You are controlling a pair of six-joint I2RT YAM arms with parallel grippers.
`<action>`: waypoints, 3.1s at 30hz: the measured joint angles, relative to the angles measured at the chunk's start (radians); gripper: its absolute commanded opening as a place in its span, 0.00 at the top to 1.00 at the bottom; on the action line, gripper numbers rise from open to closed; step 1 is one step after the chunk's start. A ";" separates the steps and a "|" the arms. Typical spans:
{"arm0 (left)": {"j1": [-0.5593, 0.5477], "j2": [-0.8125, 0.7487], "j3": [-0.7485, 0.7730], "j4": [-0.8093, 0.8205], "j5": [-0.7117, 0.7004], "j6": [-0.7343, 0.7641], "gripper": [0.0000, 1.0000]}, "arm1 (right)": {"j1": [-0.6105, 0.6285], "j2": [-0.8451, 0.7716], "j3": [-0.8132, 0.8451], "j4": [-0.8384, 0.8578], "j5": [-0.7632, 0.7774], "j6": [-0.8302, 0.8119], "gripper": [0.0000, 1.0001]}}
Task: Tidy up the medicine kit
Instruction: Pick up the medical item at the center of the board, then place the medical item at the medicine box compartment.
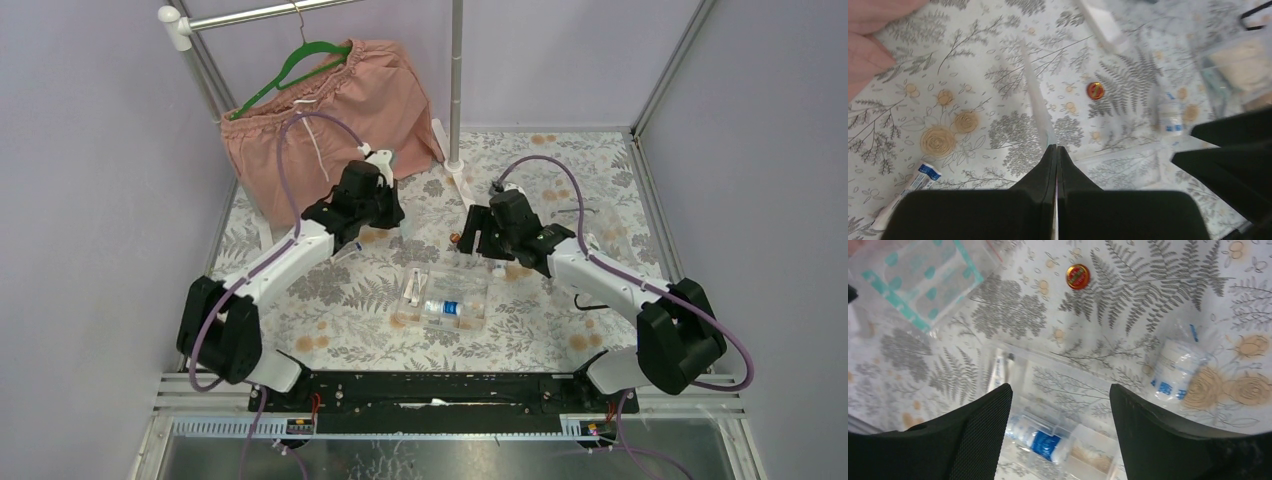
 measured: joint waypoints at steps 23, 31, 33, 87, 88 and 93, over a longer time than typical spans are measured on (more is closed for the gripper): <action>0.000 -0.408 -0.026 0.019 0.474 0.478 1.00 | -0.002 -0.379 -0.125 0.412 -0.290 -0.435 0.23; 0.000 -0.475 -0.005 -0.053 0.562 0.642 1.00 | 0.011 -0.372 -0.130 0.498 -0.589 -0.681 0.29; 0.000 -0.475 0.011 -0.074 0.579 0.669 1.00 | 0.024 -0.355 -0.118 0.501 -0.629 -0.718 0.25; 0.080 -0.522 -0.198 0.078 0.058 0.398 0.05 | 0.076 0.109 0.449 -0.600 -0.476 -1.139 0.98; 0.093 -0.522 -0.206 0.085 0.038 0.382 0.05 | 0.076 0.121 0.457 -0.614 -0.465 -1.144 0.99; 0.140 -0.522 -0.251 0.121 -0.019 0.312 0.04 | 0.084 0.193 0.487 -0.669 -0.408 -1.159 0.99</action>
